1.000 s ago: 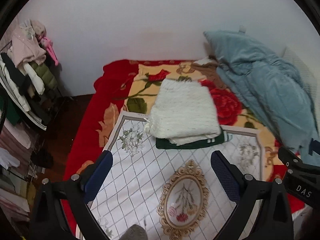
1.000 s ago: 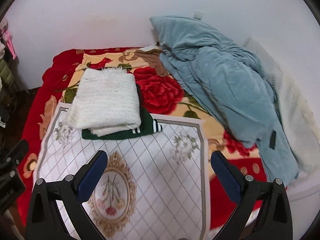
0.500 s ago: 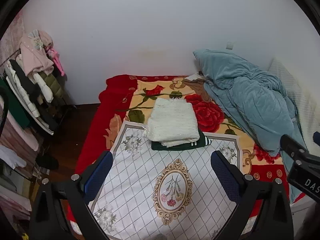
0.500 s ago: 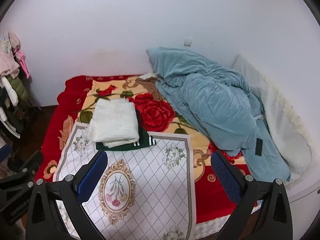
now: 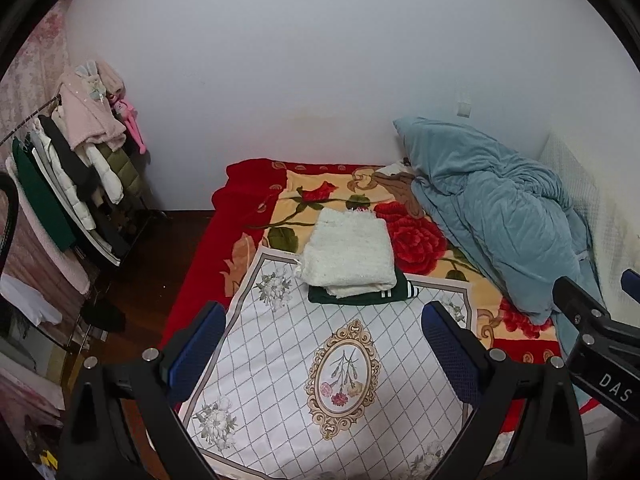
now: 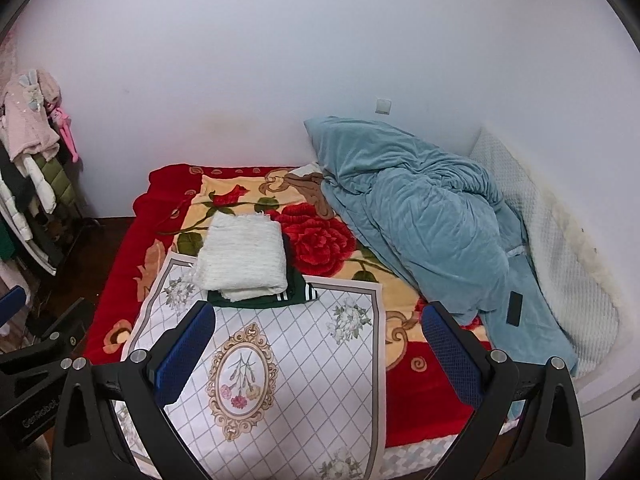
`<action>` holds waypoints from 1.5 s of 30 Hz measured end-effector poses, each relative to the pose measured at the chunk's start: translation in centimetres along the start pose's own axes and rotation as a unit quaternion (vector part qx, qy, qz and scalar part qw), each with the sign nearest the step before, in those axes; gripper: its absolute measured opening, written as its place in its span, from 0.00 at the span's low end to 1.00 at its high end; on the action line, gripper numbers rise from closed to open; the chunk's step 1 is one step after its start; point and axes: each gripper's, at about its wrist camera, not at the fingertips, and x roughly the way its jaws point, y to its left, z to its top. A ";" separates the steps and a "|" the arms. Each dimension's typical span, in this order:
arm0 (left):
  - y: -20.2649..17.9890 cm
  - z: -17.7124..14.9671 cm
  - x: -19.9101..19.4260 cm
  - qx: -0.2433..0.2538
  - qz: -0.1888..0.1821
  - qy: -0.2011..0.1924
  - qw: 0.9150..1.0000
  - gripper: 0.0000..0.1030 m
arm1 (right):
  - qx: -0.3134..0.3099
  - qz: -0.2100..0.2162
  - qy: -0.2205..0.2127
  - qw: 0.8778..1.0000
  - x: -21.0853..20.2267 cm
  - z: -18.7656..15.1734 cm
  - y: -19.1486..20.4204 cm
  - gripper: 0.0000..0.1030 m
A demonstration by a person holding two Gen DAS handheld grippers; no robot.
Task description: Fold large clothes
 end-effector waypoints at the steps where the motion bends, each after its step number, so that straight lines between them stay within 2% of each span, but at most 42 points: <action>1: 0.0 0.0 -0.2 -0.001 0.002 -0.004 1.000 0.97 | -0.001 0.000 -0.002 1.000 -0.2 0.0 0.0 1.00; 9: 0.4 -0.2 -1.1 -0.008 0.008 -0.015 1.000 0.97 | -0.008 0.020 -0.003 1.000 -0.5 0.3 0.1 1.00; 45: 1.0 -0.5 -2.3 -0.011 0.007 -0.019 1.000 0.97 | -0.019 0.018 -0.009 1.000 -1.2 0.0 0.7 1.00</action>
